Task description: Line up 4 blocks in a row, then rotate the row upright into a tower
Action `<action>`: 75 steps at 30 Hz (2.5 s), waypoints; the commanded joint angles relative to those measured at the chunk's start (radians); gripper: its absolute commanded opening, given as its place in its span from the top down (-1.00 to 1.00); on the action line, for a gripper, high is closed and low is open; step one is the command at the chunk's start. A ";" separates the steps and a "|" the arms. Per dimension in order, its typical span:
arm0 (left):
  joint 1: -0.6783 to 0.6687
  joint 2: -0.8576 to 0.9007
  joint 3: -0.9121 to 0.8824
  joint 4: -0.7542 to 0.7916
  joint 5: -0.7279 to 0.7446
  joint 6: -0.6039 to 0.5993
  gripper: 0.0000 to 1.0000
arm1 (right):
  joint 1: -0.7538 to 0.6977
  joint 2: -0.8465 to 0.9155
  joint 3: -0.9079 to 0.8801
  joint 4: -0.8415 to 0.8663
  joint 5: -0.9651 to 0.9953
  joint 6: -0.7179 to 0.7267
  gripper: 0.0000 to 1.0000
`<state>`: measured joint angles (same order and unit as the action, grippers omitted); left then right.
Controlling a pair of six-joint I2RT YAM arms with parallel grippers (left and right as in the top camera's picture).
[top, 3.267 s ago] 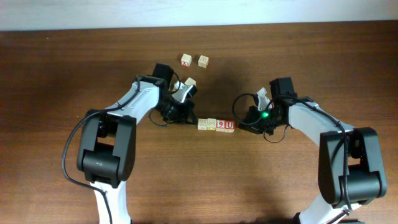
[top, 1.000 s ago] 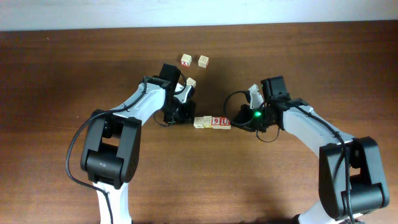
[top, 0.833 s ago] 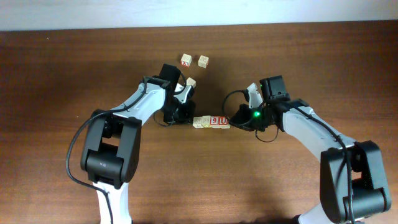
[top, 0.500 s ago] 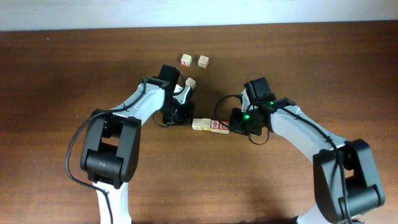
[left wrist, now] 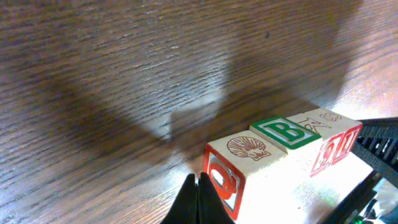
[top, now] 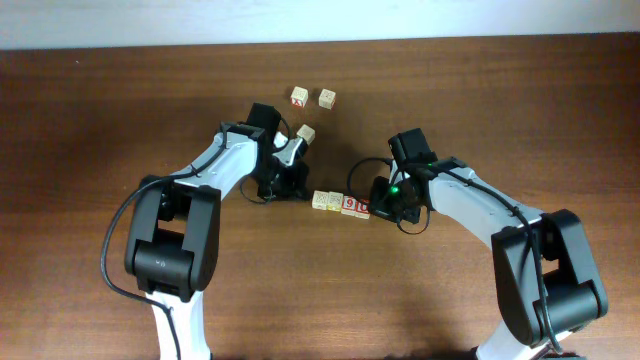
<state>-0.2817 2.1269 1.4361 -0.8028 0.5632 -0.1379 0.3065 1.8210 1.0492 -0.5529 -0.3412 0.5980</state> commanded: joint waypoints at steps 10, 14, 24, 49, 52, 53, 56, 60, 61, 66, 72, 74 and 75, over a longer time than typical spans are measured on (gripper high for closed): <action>0.003 0.012 0.003 -0.002 0.103 0.128 1.00 | -0.072 0.015 0.011 -0.004 -0.128 -0.090 0.92; 0.003 0.013 0.003 -0.002 0.103 0.128 1.00 | -0.164 0.015 -0.111 0.153 -0.354 -0.128 0.92; 0.008 0.012 0.003 0.002 0.114 0.127 1.00 | -0.179 0.018 -0.150 0.164 -0.333 -0.042 0.92; 0.008 0.012 0.003 0.014 0.130 0.124 1.00 | -0.069 -0.109 -0.092 0.186 -0.353 -0.114 0.92; 0.008 0.012 0.003 0.017 0.130 0.124 1.00 | -0.037 -0.109 -0.044 0.163 -0.335 -0.111 0.92; 0.008 0.013 0.003 0.017 0.130 0.124 1.00 | -0.024 -0.109 -0.031 0.159 -0.333 -0.111 0.92; 0.008 0.012 0.003 0.017 0.130 0.124 1.00 | 0.010 -0.109 0.016 0.122 -0.297 -0.111 0.92; 0.008 0.012 0.003 0.017 0.130 0.124 1.00 | 0.016 -0.109 0.021 0.123 -0.297 -0.100 0.92; 0.008 0.012 0.003 0.017 0.133 0.124 1.00 | 0.031 -0.109 0.037 0.123 -0.290 -0.100 0.92; 0.008 0.012 0.003 0.017 0.133 0.124 1.00 | 0.060 -0.109 0.056 0.123 -0.270 -0.088 0.92; 0.008 0.012 0.003 0.017 0.134 0.124 1.00 | 0.087 -0.109 0.056 0.175 -0.248 -0.058 0.92; 0.008 0.012 0.003 0.017 0.134 0.124 1.00 | 0.087 -0.109 0.056 0.184 -0.248 -0.058 0.92; 0.008 0.012 0.003 0.017 0.134 0.124 1.00 | 0.105 -0.108 0.056 0.217 -0.243 -0.053 0.92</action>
<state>-0.2424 2.1361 1.4361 -0.7841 0.5411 -0.0261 0.3656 1.6978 1.1000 -0.3626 -0.5968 0.5404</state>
